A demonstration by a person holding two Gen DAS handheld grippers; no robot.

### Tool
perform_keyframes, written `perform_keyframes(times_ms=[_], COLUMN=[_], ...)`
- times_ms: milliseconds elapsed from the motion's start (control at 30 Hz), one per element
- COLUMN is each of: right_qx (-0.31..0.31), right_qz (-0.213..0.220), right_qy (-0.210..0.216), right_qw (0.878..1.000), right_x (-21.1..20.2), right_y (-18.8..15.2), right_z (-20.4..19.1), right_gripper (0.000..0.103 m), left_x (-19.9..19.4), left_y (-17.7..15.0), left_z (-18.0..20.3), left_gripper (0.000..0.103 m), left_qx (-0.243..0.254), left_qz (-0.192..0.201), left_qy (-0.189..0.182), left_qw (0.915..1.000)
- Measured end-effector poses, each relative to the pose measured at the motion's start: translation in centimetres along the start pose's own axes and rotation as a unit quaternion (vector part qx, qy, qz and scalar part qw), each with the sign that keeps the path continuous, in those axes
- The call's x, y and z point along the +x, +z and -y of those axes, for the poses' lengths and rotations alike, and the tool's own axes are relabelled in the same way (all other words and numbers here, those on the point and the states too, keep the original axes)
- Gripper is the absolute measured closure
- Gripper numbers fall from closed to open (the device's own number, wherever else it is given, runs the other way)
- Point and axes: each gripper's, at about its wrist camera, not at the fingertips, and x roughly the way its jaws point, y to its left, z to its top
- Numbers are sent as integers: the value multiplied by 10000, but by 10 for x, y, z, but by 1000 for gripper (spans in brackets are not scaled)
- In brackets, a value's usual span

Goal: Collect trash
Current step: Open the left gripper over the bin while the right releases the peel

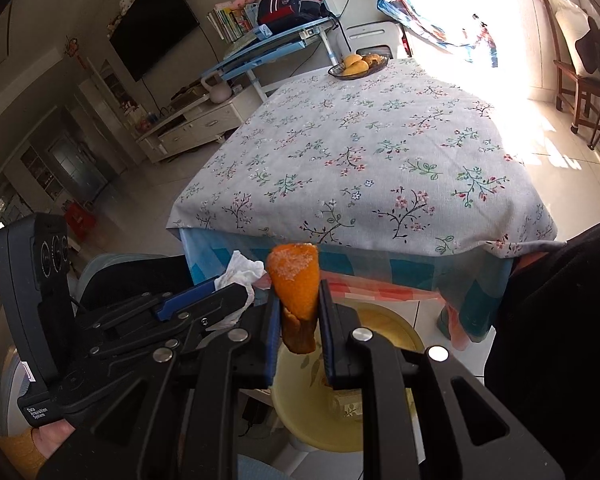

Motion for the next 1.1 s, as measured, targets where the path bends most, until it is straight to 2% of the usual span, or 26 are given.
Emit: perform_keyframes(times_ms=[267,433,600,767,967,1100], right_qx=[41,19,67,117,26,-1], right_qz=[-140,-207,-255,-282,-318,-329], right_qy=[-95,-134,-139,-128,-155,-159], right_qw=[9998,9997,9996,9995,9994,9993], right_x=[5,8,11,13,17,18], right_y=[-4,-4,-5,-5,-5,-6], right_z=[2,1,4,6,3,1], right_gripper=[85,84,84,84,83,83], left_x=[12,14,10,6,-9,-15], left_y=[-10,-12,-9,-7,-3,-1], left_z=[-3,-5,-8,-8,-11,-15], left_gripper=[81,74,63,57,40,32], left_qx=[-69,-113,-202,-214,-285,-354], left_qz=[-326,-371,-241,-124,366,563], left_qy=[-121,-123,-159,-132,84,226], left_qw=[9994,9992,9994,9996,9989,9975])
